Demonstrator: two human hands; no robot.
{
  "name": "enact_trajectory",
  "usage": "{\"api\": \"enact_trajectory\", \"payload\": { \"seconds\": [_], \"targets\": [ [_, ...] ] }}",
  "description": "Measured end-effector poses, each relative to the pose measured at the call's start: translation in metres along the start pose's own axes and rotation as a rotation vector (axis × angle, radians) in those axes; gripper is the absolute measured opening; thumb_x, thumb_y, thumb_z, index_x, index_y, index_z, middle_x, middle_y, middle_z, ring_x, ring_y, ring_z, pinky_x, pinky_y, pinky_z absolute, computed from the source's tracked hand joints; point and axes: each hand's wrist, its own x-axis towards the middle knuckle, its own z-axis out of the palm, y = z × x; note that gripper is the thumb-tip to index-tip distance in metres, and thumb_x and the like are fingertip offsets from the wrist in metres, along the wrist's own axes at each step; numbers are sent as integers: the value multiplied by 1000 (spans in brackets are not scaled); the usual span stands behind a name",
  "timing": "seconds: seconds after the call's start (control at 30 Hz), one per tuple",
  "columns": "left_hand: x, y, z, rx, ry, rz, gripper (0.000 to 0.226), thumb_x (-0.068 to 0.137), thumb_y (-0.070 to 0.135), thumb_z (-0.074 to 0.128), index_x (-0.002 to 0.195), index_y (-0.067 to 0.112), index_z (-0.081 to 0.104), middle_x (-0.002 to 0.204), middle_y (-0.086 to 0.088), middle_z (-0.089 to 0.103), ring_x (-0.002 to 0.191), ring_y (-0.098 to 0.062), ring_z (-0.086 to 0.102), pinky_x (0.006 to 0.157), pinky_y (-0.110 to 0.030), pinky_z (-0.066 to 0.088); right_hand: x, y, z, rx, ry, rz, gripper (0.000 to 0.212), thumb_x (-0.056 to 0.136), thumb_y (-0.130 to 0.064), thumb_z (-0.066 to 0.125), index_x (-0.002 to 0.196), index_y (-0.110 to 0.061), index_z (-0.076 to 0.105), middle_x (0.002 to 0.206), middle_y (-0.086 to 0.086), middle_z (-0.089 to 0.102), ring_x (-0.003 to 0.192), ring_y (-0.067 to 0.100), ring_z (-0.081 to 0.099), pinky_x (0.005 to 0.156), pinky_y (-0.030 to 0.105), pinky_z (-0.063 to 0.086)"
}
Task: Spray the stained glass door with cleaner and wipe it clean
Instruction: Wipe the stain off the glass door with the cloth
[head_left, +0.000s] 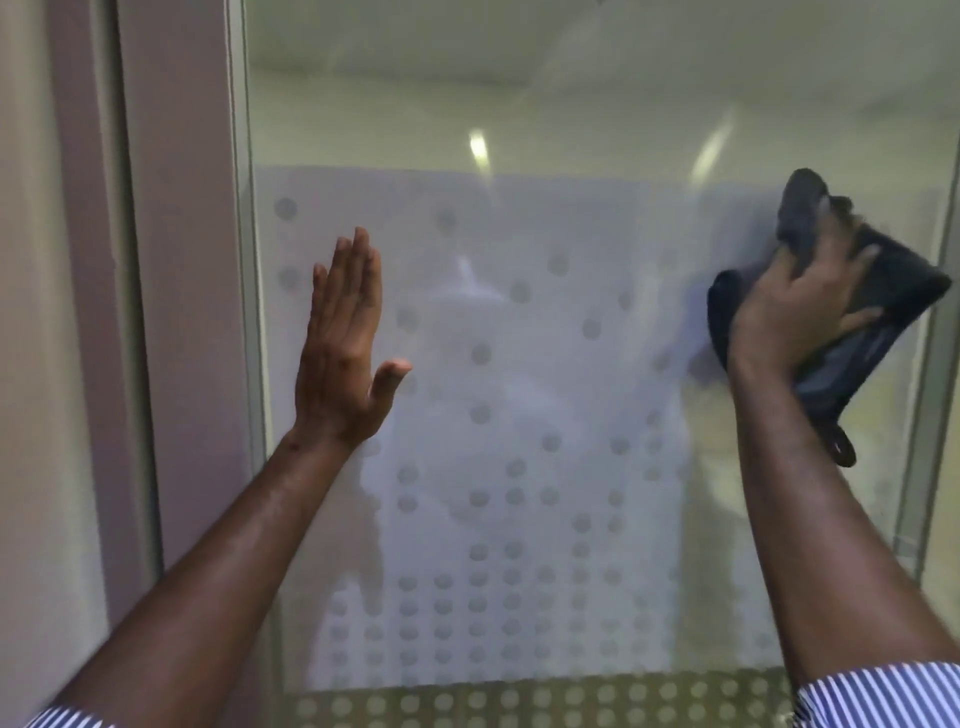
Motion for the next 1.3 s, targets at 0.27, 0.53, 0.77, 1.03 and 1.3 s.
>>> {"api": "enact_trajectory", "payload": {
  "seconds": [0.27,0.53,0.77,1.03,1.3],
  "targets": [
    [-3,0,-3,-127,93,-9,105,95,76,6,156,-8,21,166,-28,17,158,-38,11,125,-64,10,-208,-79,29,-62,-332,-788,76,79,-26,57,152,-36,43,165,0,32,155,29,23,117,74,3],
    [-3,0,-3,-134,123,15,107,94,77,7,155,-10,23,165,-30,18,157,-41,12,125,-66,9,-229,1,-6,-25,-408,-1073,65,83,-12,61,145,-31,56,160,3,40,153,30,30,115,73,15],
    [-4,-3,2,-58,102,50,103,96,74,8,156,-8,23,165,-29,19,157,-40,13,124,-66,11,-60,71,-21,-200,-189,-482,76,78,-25,51,152,-35,43,164,-1,35,154,26,27,118,71,14],
    [-4,1,-1,-72,75,52,105,95,76,11,155,-10,24,164,-31,20,156,-43,14,126,-63,10,-61,80,-29,6,-63,-33,61,93,-24,47,153,-34,42,166,-6,30,156,24,19,121,67,4],
    [-18,10,0,-249,81,-33,92,101,65,30,154,-9,26,165,-28,21,157,-42,15,125,-63,16,-196,12,-18,59,-341,-268,78,79,-22,57,153,-40,40,169,-6,22,158,21,10,120,69,3]
  ]
}}
